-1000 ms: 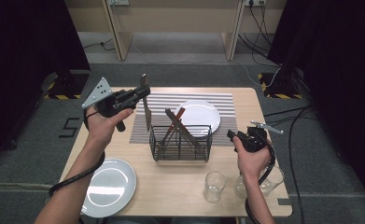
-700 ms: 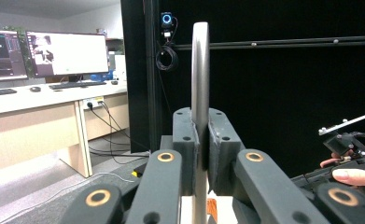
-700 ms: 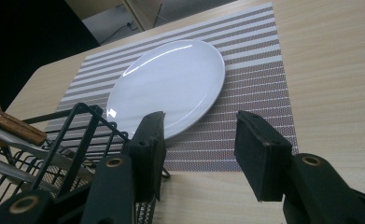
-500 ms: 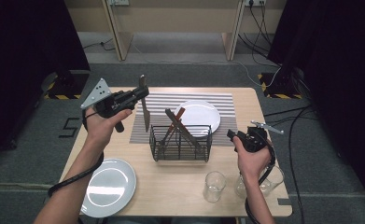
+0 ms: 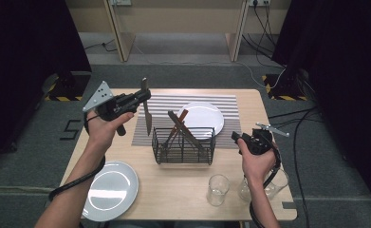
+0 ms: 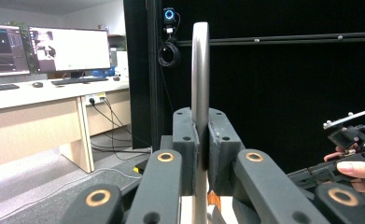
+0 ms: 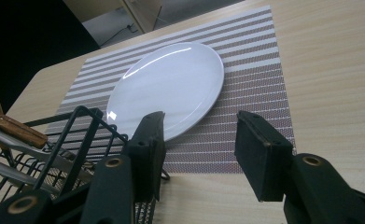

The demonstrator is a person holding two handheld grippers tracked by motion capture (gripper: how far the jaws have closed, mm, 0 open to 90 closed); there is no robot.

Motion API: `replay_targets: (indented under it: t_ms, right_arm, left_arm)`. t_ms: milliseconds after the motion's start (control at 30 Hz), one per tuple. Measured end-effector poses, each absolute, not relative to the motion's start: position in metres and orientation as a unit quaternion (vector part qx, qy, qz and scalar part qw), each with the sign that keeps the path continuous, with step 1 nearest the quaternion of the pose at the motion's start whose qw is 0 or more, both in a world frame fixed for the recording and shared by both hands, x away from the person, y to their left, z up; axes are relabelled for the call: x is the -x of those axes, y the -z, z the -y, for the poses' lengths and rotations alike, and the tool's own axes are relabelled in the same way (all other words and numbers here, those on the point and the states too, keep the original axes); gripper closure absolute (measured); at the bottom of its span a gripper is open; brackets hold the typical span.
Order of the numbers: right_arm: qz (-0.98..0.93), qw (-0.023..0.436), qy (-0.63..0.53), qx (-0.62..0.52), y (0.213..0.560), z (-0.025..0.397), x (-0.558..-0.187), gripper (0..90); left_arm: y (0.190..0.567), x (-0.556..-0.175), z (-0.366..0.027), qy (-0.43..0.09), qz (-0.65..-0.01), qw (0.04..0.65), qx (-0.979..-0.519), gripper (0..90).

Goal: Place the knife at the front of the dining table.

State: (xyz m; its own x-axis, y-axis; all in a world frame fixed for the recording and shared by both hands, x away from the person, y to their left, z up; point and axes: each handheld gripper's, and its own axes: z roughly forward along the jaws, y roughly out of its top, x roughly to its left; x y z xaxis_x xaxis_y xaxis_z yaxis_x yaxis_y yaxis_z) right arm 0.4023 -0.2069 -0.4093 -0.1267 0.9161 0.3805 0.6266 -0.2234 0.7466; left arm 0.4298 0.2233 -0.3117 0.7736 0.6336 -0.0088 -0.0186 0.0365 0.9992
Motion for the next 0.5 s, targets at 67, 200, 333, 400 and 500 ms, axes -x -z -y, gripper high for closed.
replay_targets:
  t_ms: [67, 200, 333, 400, 500]
  right_arm:
    - [-0.601, 0.162, -0.449, -0.641, 0.409, 0.207, -0.4021, 52.4]
    - [-0.601, 0.162, -0.449, -0.641, 0.409, 0.2073, -0.4021, 52.4]
    - [-0.601, 0.162, -0.449, -0.641, 0.4088, 0.2073, -0.402, 52.4]
    - [-0.6, 0.161, -0.449, -0.642, 0.409, 0.2074, -0.402, 52.4]
    - [-0.6, 0.161, -0.449, -0.642, 0.4091, 0.2077, -0.4021, 52.4]
  left_arm:
    - [0.3132, -0.4302, -0.2242, -0.24, -0.238, 0.679, -0.652, 83.3]
    - [0.3158, -0.431, -0.2253, -0.239, -0.241, 0.678, -0.652, 83.3]
    - [0.3182, -0.4318, -0.226, -0.238, -0.244, 0.677, -0.653, 83.3]
    - [0.3193, -0.4321, -0.2261, -0.237, -0.245, 0.676, -0.653, 83.3]
    - [0.3207, -0.433, -0.2269, -0.237, -0.246, 0.674, -0.654, 83.3]
